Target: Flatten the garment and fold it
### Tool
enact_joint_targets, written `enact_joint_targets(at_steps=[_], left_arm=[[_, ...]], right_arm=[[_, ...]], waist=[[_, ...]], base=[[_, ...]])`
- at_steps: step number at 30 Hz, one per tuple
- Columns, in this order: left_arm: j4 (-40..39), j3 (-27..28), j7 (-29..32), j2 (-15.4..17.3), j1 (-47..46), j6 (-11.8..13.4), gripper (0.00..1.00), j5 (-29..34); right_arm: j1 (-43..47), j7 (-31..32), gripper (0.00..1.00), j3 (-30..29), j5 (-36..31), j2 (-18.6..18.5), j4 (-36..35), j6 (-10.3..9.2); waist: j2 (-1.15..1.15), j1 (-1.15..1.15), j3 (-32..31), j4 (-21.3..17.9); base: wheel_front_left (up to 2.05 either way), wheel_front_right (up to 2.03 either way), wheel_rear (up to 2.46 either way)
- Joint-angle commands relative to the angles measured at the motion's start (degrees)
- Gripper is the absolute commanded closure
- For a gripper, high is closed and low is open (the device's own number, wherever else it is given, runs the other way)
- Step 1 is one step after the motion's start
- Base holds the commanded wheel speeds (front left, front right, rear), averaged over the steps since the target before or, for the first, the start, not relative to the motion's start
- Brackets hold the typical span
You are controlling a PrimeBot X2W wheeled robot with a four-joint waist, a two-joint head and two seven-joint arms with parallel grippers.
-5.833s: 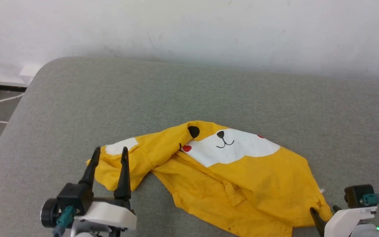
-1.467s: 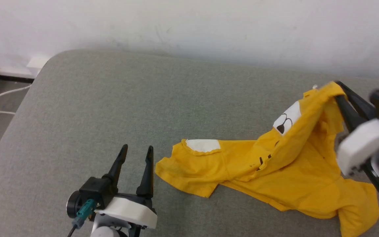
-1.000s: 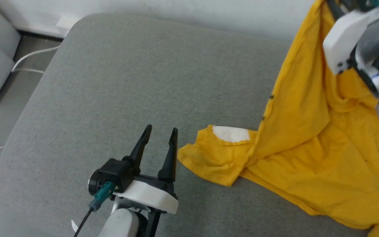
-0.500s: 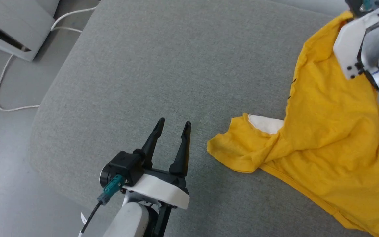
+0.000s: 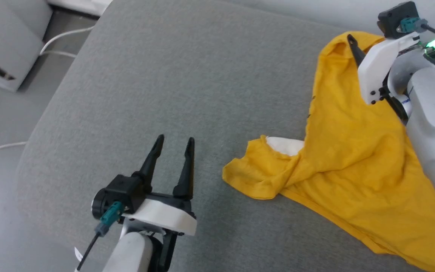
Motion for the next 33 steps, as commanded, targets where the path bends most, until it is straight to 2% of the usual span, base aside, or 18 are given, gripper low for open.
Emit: enact_joint_targets(at_steps=[1,5,11,16,19,22,26,29,33], left_arm=[[0.2,0.6,-0.3,-0.1,0.9,-0.4,0.0,0.5],[0.7,3.3,-0.3,-0.1,2.7,-1.3,0.0,0.6],[1.1,6.7,-0.3,0.1,5.0,-2.6,0.0,2.0],[1.2,8.1,-0.3,0.9,7.0,-4.0,0.0,2.7],[2.0,7.7,-0.3,1.8,7.7,-4.9,0.0,2.8],[3.5,5.7,0.4,3.3,7.8,-5.9,0.0,2.7],[4.8,-0.2,6.5,6.5,7.1,-6.8,0.0,1.4],[4.6,-5.2,11.7,9.4,5.7,-6.9,0.0,-0.7],[4.5,-10.3,17.8,13.5,3.6,-7.0,0.0,-3.4]], right_arm=[[1.2,-1.1,0.0,0.5,1.2,-0.1,-0.6,-0.12],[4.9,-5.0,0.0,3.3,6.9,-1.8,-4.9,-0.12],[12.5,-8.9,0.0,4.7,14.7,-6.8,-16.1,-0.12],[22.1,-10.5,0.0,0.2,17.8,-10.2,-27.8,-0.12],[29.5,-10.9,0.0,-5.0,16.3,-11.0,-35.8,-0.12],[38.3,-10.4,0.0,-12.5,14.4,-9.1,-44.2,-0.12],[51.0,-7.0,0.0,-22.1,9.5,-3.7,-56.5,-0.12],[59.3,-3.7,0.0,-26.6,6.1,1.5,-65.0,-0.12],[66.0,-0.9,0.0,-29.4,3.8,7.0,-71.6,-0.12]], waist=[[0.0,0.0,-6.0,-5.9],[0.0,0.0,-9.5,-9.5],[0.0,0.0,-13.5,-14.0],[0.0,0.0,-15.6,-17.3],[0.0,0.0,-16.2,-18.9],[0.0,0.0,-16.4,-20.5],[0.0,0.0,-15.9,-22.2],[0.0,0.0,-14.8,-23.6],[0.0,0.0,-13.2,-25.5]], base=[[0.0,0.0,0.0],[0.0,0.0,0.0],[0.0,0.0,0.0],[0.0,0.0,0.0],[0.0,0.0,0.0],[0.0,0.0,0.0],[0.0,0.0,0.0],[0.0,0.0,0.0],[0.0,0.0,0.0]])
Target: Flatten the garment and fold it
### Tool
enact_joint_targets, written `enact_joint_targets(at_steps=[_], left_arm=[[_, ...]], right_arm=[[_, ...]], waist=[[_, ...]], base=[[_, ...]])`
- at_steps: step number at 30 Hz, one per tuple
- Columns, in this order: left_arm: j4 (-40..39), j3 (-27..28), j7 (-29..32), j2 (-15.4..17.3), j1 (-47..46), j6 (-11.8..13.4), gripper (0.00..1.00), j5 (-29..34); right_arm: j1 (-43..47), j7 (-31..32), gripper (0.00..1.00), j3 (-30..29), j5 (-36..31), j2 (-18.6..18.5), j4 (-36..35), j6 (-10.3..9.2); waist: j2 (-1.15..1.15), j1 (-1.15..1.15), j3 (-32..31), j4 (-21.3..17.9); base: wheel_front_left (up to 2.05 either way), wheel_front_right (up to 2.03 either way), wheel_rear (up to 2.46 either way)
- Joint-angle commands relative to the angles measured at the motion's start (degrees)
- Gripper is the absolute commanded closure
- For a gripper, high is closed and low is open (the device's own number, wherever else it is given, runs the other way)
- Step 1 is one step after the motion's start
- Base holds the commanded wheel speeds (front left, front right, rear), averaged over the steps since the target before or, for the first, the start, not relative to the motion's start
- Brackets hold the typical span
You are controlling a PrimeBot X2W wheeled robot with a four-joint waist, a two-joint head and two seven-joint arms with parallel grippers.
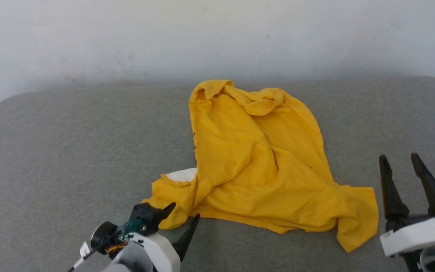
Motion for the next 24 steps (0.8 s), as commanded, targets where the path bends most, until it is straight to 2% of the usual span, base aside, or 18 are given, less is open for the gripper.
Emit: enact_joint_targets(at_steps=[1,5,13,14,15,20,24], left_arm=[[0.2,-0.6,1.4,1.0,-1.3,-0.4,0.0,-1.0],[2.0,-1.4,4.5,3.5,-3.4,0.1,0.0,0.4],[4.9,-3.1,6.2,3.6,-5.5,0.2,0.0,0.2],[5.2,-3.6,6.5,3.5,-5.6,0.1,0.72,-0.2],[5.3,-4.0,6.7,3.4,-5.6,0.0,1.0,-0.6],[2.6,-5.0,5.8,3.8,-5.8,-0.1,1.0,-0.8],[-4.4,-5.0,8.2,1.9,-3.3,-0.2,1.0,-7.1]], right_arm=[[0.9,0.4,0.0,-0.6,-0.5,0.8,-1.0,-0.05],[2.1,0.8,0.0,-0.8,-1.1,2.4,-2.4,-0.05],[0.9,0.4,0.0,-1.8,-1.5,3.5,-0.4,-0.05],[0.8,0.3,0.0,-2.0,-1.6,3.6,0.0,-0.05],[0.7,0.2,0.0,-2.1,-1.6,3.6,0.4,-0.05],[1.1,0.1,0.0,-2.7,-1.8,3.9,2.3,-0.05],[1.9,0.4,0.0,-3.2,-2.0,4.0,3.7,-0.05]], waist=[[0.0,0.0,1.8,-1.9],[0.0,0.0,3.5,-3.6],[0.0,0.0,5.6,-4.6],[0.0,0.0,5.7,-4.5],[0.0,0.0,5.6,-4.3],[0.0,0.0,4.1,-2.7],[0.0,0.0,1.5,-0.7]], base=[[0.0,0.0,0.0],[0.0,0.0,0.0],[0.0,0.0,0.0],[0.0,0.0,0.0],[0.0,0.0,0.0],[0.0,0.0,0.0],[0.0,0.0,0.0]])
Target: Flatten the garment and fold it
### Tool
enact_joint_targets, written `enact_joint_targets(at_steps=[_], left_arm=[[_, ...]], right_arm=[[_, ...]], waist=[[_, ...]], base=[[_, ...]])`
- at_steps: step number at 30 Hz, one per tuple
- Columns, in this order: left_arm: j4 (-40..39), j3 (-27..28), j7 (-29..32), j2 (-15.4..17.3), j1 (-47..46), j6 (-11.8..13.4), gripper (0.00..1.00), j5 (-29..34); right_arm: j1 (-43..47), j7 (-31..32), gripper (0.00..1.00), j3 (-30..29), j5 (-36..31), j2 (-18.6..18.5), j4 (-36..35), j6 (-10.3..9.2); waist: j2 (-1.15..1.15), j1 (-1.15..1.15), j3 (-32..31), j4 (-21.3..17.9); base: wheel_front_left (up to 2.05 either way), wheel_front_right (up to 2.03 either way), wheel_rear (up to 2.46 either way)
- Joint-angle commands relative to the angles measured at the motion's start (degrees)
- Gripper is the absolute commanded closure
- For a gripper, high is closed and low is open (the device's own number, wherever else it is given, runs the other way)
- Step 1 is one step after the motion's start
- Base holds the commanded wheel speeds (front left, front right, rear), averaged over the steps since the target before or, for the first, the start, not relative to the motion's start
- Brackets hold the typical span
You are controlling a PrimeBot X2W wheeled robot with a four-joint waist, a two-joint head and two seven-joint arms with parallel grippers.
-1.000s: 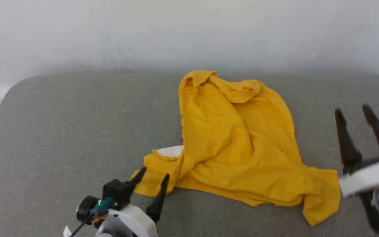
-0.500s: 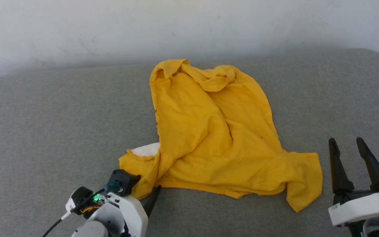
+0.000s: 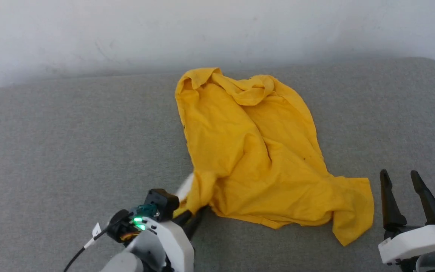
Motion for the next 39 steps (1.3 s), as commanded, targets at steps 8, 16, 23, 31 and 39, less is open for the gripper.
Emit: enact_joint_targets(at_steps=[8,16,23,31,39], left_arm=[[-14.0,7.5,4.7,-1.0,5.9,2.0,1.0,-16.2],[-12.1,18.4,7.1,2.0,10.6,9.5,1.0,-24.0],[-1.7,19.2,5.4,4.5,9.3,13.1,0.0,-19.0],[2.7,20.4,-2.4,2.6,6.0,13.0,0.0,-17.2],[-0.7,19.6,-16.8,3.5,6.4,13.7,0.0,-8.2]], right_arm=[[1.1,1.5,0.0,0.6,-0.5,0.3,1.1,-0.05],[0.9,4.2,0.0,2.8,-0.6,0.3,1.9,-0.05],[0.9,8.6,0.0,4.2,-0.1,0.3,4.0,-0.05],[2.5,15.1,0.0,6.9,3.2,-0.1,4.4,-0.05],[4.4,23.8,0.0,8.3,5.5,-0.8,6.1,-0.05]], waist=[[0.0,-0.01,-4.0,4.6],[0.0,-0.01,-2.2,4.7],[0.0,-0.01,-0.6,3.9],[0.0,-0.01,-2.3,4.5],[0.0,-0.01,-5.0,6.6]], base=[[0.0,0.0,0.0],[0.0,0.0,0.0],[0.0,0.0,0.0],[0.0,0.0,0.0],[0.0,0.0,0.0]])
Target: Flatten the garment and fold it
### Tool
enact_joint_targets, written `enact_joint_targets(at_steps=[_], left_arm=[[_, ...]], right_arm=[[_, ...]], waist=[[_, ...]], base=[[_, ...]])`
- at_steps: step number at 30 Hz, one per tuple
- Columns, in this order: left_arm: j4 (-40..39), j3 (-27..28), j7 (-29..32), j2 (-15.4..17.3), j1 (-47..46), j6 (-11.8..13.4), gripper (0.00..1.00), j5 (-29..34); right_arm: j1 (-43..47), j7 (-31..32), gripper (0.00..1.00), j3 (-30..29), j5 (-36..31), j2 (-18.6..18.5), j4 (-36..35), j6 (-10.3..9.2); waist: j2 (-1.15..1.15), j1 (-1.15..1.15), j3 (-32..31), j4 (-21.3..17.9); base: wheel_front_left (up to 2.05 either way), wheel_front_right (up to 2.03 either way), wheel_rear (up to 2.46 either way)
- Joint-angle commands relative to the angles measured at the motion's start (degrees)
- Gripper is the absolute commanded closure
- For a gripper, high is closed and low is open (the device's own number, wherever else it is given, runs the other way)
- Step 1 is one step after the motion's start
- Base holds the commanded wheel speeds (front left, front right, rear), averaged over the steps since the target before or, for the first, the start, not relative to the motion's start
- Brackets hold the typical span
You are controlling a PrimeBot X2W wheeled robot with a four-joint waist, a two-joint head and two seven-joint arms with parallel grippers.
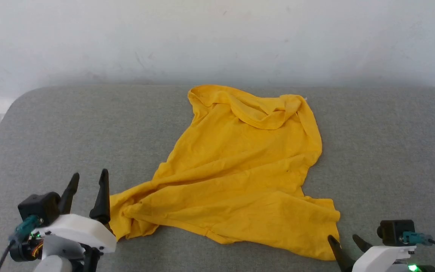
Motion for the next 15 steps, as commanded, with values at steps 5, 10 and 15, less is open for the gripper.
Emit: enact_joint_targets(at_steps=[5,10,15], left_arm=[[-1.7,-0.9,-7.7,-1.1,1.0,1.1,0.0,6.3],[-5.5,0.1,-8.7,-4.4,2.1,1.7,0.0,11.9],[-7.0,2.2,-8.7,-8.0,4.2,0.3,0.0,15.1]], right_arm=[[-0.5,2.4,0.0,-1.5,-1.3,0.3,3.1,-0.05],[-1.6,5.0,0.0,0.8,-0.1,0.5,6.2,-0.05],[-2.5,4.6,1.0,0.8,-1.0,0.0,8.9,-0.05]], waist=[[0.01,0.0,-0.8,2.1],[0.01,0.0,0.0,3.5],[0.01,0.0,0.7,4.1]], base=[[0.0,0.0,0.0],[0.0,0.0,0.0],[0.0,0.0,0.0]])
